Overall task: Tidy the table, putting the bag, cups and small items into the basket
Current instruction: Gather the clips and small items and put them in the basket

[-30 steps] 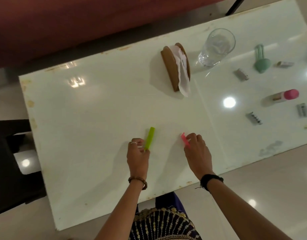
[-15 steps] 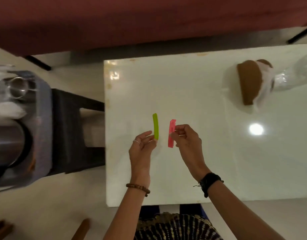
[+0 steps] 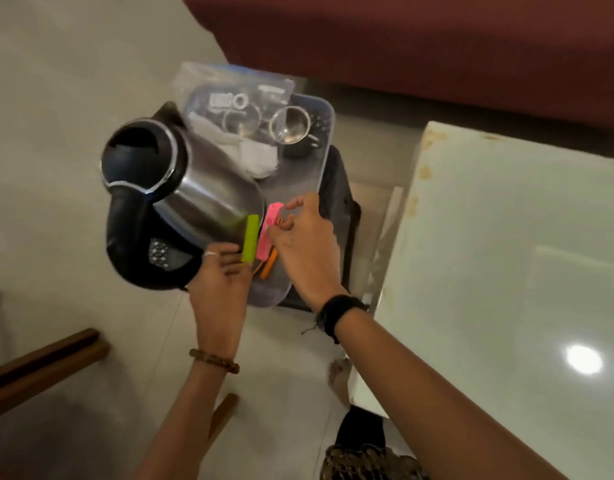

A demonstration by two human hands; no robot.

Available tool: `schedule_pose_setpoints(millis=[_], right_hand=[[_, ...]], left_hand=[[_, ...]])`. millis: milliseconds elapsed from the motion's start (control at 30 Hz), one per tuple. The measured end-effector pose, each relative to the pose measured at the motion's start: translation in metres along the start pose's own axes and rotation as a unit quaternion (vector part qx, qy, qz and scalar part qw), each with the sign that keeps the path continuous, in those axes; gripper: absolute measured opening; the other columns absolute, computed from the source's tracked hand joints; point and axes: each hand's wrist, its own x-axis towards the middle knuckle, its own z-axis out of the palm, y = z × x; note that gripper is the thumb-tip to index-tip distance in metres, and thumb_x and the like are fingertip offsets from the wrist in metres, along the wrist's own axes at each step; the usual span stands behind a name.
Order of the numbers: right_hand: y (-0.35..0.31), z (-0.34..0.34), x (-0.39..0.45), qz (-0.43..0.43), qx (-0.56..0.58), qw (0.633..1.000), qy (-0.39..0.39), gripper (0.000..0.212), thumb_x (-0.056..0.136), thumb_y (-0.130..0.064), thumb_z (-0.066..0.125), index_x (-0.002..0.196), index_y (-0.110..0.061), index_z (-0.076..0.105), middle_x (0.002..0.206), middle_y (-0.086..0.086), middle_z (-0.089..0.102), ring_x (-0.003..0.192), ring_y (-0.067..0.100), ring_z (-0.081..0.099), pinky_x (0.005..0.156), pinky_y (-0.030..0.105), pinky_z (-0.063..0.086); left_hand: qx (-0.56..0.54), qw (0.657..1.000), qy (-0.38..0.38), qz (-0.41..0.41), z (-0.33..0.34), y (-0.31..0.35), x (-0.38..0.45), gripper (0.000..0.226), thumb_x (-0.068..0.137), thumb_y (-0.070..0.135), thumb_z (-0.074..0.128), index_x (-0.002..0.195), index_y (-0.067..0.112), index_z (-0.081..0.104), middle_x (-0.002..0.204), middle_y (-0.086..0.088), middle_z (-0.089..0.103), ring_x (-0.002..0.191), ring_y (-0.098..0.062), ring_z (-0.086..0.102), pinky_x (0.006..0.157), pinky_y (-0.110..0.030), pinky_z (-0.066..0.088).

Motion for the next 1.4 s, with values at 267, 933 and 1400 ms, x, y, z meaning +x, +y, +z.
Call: schedule_pose_setpoints(millis=[267,933,1400], right_hand=[[0.017,0.025,0.000,-0.036,-0.234,0.971,-0.016,0.020,0.094,-0.021,0.046,0.111,-0.010,0.042,0.095,0.016,0.067,0.086,0.039,0.063,0.066,0.041,0.047],[0.221,-0.310,-0.098,0.070,-0.185,0.976,0.085,0.018,0.096,-0.025,0.045,0.113,-0.021,0.047,0.094,-0.003,0.069,0.078,0.017,0.061,0.066,0.027,0.040],[0.379,-0.578,-0.286,0.208,-0.157,0.946,0.195,0.021,0.093,-0.020,0.049,0.114,-0.017,0.049,0.092,0.007,0.070,0.081,0.023,0.065,0.074,0.039,0.054]], left_hand=[[0.083,0.991,-0.102,-0.021,0.017,-0.029,0.010,0.021,0.081,0.017,0.066,0.099,0.011,0.057,0.097,-0.003,0.062,0.088,-0.017,0.058,0.077,-0.029,0.046],[0.062,0.925,-0.302,0.224,0.242,0.109,-0.232,0.018,0.090,0.011,0.052,0.104,0.021,0.059,0.103,0.006,0.063,0.093,-0.006,0.058,0.084,-0.019,0.047],[0.034,0.867,-0.458,0.193,0.432,0.178,-0.526,0.013,0.086,0.003,0.053,0.089,0.013,0.060,0.068,0.007,0.056,0.065,-0.006,0.053,0.058,-0.001,0.039]])
